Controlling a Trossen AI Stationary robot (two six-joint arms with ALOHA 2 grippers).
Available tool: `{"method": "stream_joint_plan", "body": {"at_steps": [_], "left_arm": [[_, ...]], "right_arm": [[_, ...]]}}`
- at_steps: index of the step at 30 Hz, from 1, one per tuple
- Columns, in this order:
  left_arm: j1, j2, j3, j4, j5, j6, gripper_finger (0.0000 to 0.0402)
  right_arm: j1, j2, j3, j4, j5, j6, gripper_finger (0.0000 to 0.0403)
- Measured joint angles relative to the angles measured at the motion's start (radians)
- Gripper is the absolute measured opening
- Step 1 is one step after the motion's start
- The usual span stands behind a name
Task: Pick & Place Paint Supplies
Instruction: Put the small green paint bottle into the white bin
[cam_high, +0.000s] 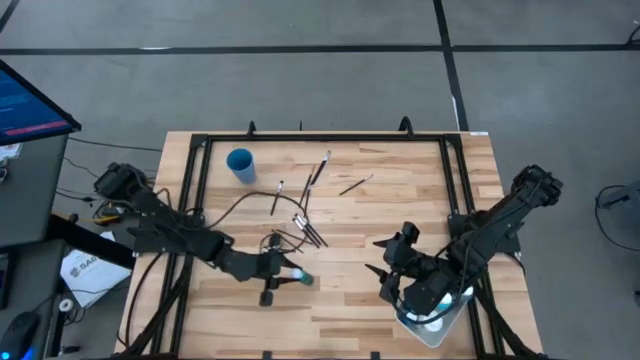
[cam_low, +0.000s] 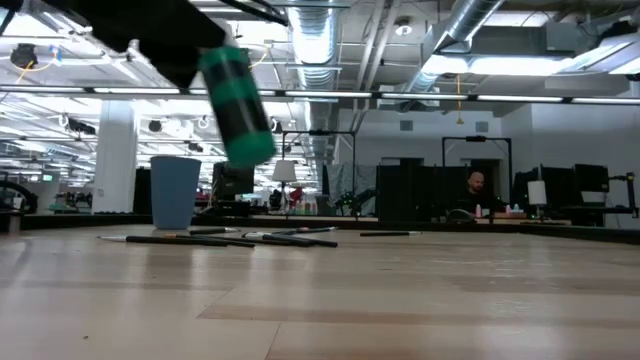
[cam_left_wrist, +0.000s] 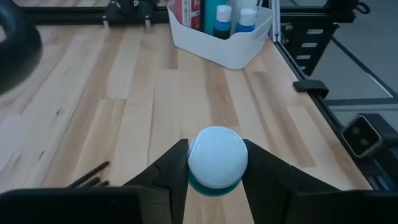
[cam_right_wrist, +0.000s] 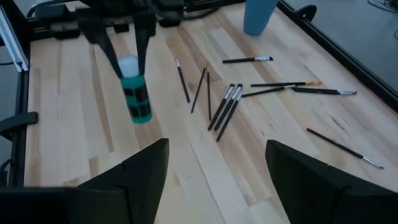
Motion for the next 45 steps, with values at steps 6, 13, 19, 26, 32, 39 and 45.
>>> {"method": "stream_joint_plan", "body": {"at_steps": [6,13,19,26,32,39,45], "left_arm": [[0.046,0.131,0.121,0.002,0.010,0.010,0.0117],[0.093,0.214,0.169,0.000,0.084,-0.003,0.0118],[0.108,0.268,0.170,-0.004,0.096,-0.047,0.0118],[0.106,0.294,0.170,-0.006,0.104,-0.047,0.0118],[0.106,0.285,0.170,-0.009,0.119,-0.023,0.0136],[0.106,0.285,0.170,-0.018,0.119,-0.023,0.0176],[0.103,0.275,0.170,-0.039,0.130,0.007,0.0199]], "right_arm": [[-0.012,0.000,0.000,-0.001,0.000,0.000,0.0260],[-0.012,0.000,0.000,-0.006,-0.023,0.000,0.0260],[-0.014,0.016,0.000,-0.007,-0.028,0.000,0.0260],[-0.029,0.034,-0.001,-0.002,-0.054,0.000,0.0260],[-0.061,0.048,-0.001,0.001,-0.102,0.000,0.0260],[-0.077,0.047,0.000,0.009,-0.127,-0.008,0.0260],[-0.078,0.047,0.000,0.043,-0.133,-0.018,0.0260]]}}
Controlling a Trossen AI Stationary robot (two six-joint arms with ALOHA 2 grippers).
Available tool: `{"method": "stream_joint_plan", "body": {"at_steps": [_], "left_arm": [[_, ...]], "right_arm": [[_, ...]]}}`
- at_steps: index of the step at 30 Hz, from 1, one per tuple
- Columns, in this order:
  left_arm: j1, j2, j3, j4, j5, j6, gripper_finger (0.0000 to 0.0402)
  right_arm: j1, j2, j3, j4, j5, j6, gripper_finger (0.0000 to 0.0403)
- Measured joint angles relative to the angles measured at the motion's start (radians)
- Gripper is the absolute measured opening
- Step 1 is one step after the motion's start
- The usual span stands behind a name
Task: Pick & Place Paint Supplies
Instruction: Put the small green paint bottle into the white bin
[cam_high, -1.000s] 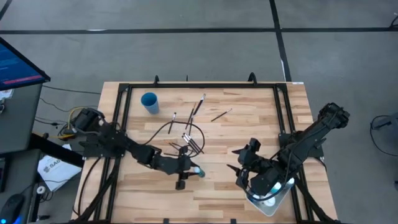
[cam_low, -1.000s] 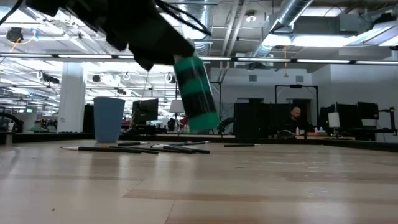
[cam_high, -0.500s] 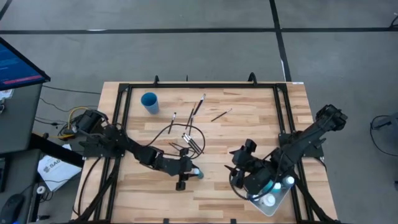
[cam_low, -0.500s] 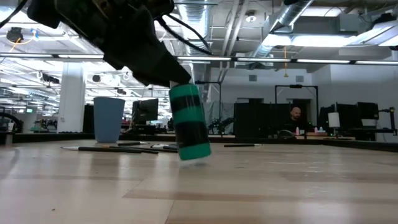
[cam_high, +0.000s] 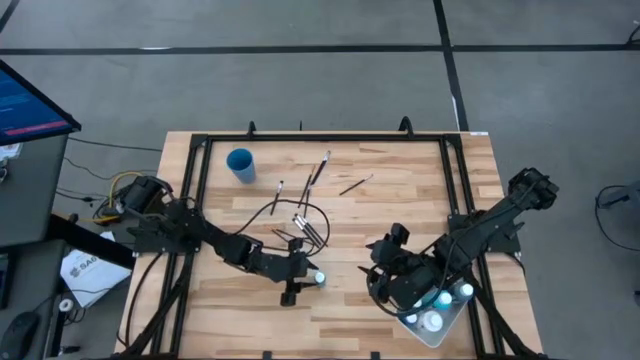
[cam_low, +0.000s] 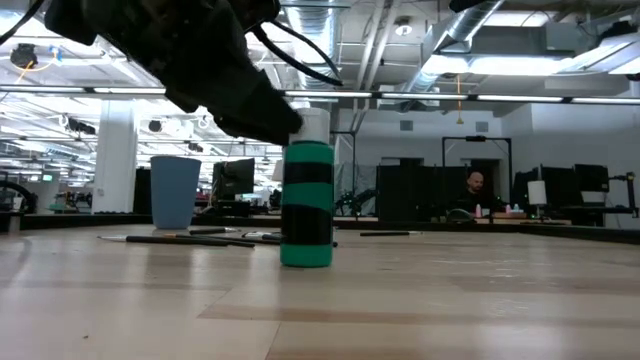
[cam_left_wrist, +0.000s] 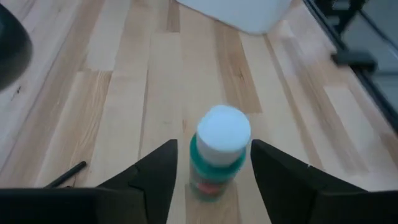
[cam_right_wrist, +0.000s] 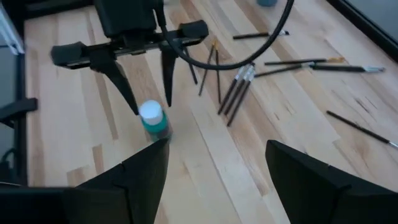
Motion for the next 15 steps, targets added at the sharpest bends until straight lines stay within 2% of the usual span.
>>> {"method": "stream_joint_plan", "body": {"at_steps": [3,6,11,15], "left_arm": [[-0.004,-0.042,0.000,-0.043,0.059,0.083,0.0213],[-0.008,-0.104,0.000,-0.097,0.067,0.109,0.0232],[-0.011,-0.230,0.000,-0.259,0.060,0.118,0.0263],[-0.032,-0.332,0.000,-0.405,0.008,0.085,0.0274]], "right_arm": [[-0.012,0.005,0.000,0.068,-0.032,-0.071,0.0260],[-0.025,0.037,0.000,0.149,-0.069,-0.201,0.0260],[-0.060,0.128,0.002,0.284,-0.128,-0.369,0.0260],[-0.106,0.194,0.003,0.369,-0.180,-0.433,0.0260]]}}
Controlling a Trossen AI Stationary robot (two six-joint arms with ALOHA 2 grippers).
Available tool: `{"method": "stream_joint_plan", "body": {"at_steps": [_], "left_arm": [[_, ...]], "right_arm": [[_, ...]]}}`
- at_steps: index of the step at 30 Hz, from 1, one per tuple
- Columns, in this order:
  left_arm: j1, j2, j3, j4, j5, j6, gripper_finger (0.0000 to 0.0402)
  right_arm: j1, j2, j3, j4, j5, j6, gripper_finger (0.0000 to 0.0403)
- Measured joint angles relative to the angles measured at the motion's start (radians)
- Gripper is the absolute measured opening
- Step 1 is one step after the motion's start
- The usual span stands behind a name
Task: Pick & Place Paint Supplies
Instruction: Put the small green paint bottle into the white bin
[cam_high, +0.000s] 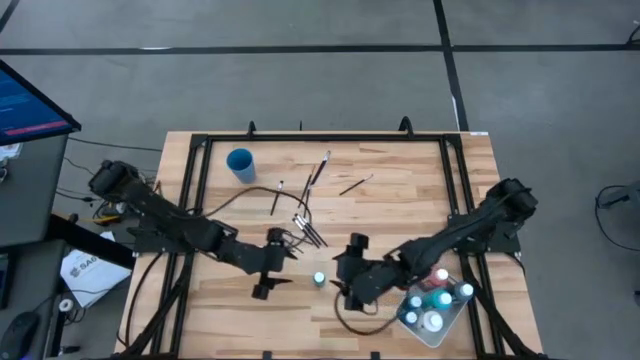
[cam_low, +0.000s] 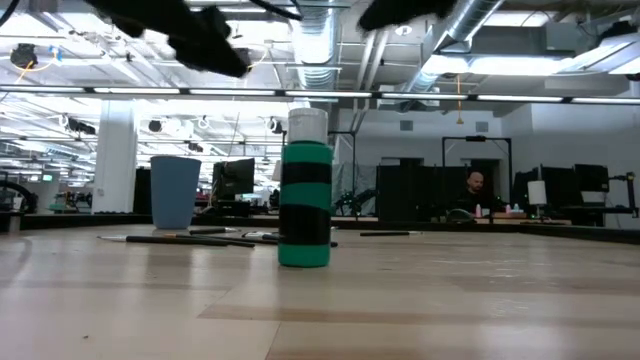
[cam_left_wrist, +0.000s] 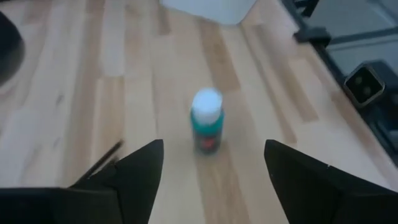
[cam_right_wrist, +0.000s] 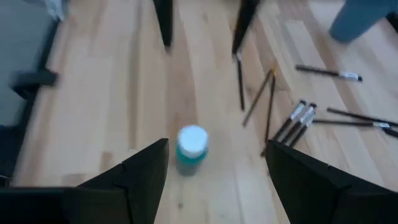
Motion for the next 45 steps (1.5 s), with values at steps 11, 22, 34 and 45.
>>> {"method": "stream_joint_plan", "body": {"at_steps": [11,22,34,45], "left_arm": [[-0.079,-0.209,0.000,-0.201,-0.093,-0.035,0.0257],[-0.191,-0.464,-0.150,-0.142,-0.092,-0.004,0.0219],[-0.214,-0.834,-0.517,0.116,-0.096,-0.098,0.0179],[-0.217,-0.903,-0.709,0.259,-0.088,-0.098,0.0124]], "right_arm": [[-0.084,0.093,0.001,0.150,-0.114,-0.059,0.0260],[-0.088,0.102,-0.001,0.195,-0.137,-0.108,0.0260],[-0.096,0.137,0.003,0.287,-0.138,-0.158,0.0260],[-0.099,0.227,-0.003,0.266,-0.160,-0.153,0.0260]]}}
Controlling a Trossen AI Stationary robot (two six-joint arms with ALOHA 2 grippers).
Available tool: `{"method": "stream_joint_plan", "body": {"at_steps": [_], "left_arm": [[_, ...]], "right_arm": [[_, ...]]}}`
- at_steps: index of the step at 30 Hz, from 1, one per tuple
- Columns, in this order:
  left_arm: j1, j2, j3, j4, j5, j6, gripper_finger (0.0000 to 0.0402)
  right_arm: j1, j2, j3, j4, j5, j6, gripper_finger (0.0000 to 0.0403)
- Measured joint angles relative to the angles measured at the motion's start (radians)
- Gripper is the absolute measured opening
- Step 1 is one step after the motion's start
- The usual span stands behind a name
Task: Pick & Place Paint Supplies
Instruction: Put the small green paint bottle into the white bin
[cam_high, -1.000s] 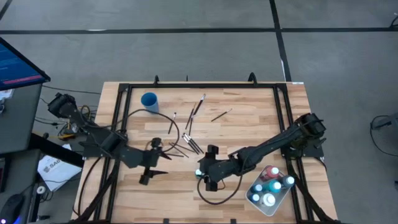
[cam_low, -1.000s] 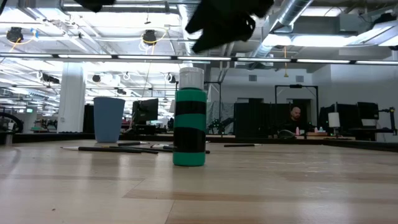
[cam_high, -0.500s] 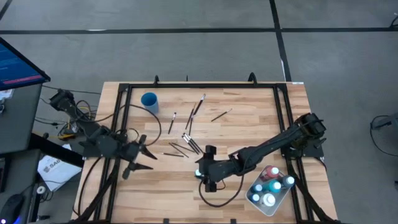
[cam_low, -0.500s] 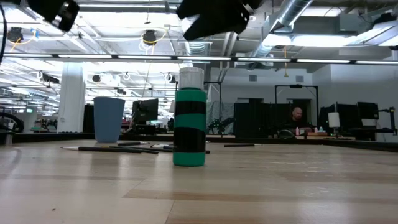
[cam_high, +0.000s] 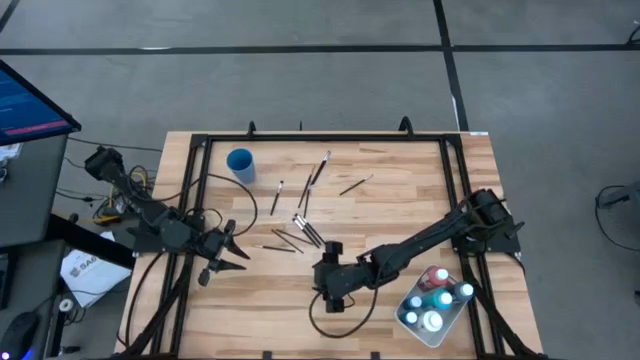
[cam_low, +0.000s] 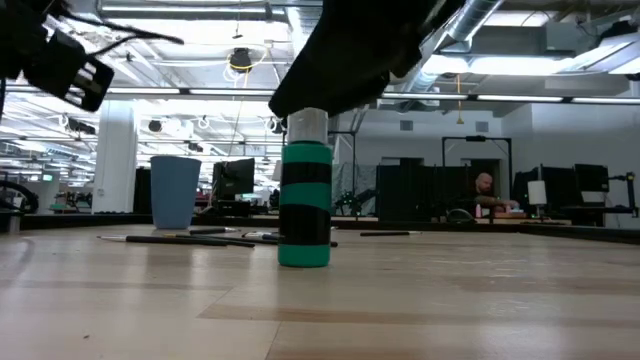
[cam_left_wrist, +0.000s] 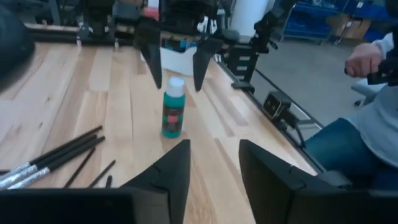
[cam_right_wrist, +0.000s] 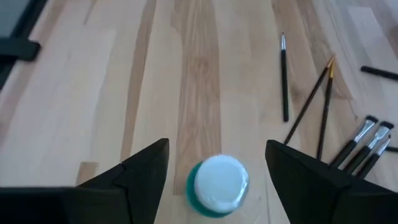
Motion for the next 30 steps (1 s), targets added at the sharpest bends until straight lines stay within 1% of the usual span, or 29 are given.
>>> {"method": "stream_joint_plan", "body": {"at_steps": [4,10,12,14,20,24,30], "left_arm": [[0.000,0.000,-0.029,0.046,0.000,0.000,0.0100],[0.000,0.000,-0.030,0.052,0.000,0.000,0.0074],[0.000,0.000,-0.030,0.052,0.000,0.000,0.0068],[0.000,0.001,-0.030,0.052,0.000,0.008,0.0061],[0.001,0.002,-0.030,0.046,-0.003,0.009,0.0025],[0.001,0.002,-0.030,0.045,-0.004,0.010,0.0004],[0.001,0.003,-0.030,0.043,-0.008,0.011,0.0002]], "right_arm": [[-0.001,-0.001,0.001,-0.012,0.000,0.003,0.0260],[-0.001,-0.014,0.003,-0.058,-0.008,0.020,0.0260],[-0.006,-0.014,0.001,-0.084,-0.030,0.040,0.0260],[-0.010,-0.014,0.001,-0.087,-0.056,0.055,0.0260],[-0.014,-0.014,0.001,-0.063,-0.053,0.055,0.0259],[-0.016,-0.014,0.001,-0.075,-0.053,0.056,0.0246],[-0.016,-0.014,0.001,-0.067,-0.052,0.056,0.0205]]}}
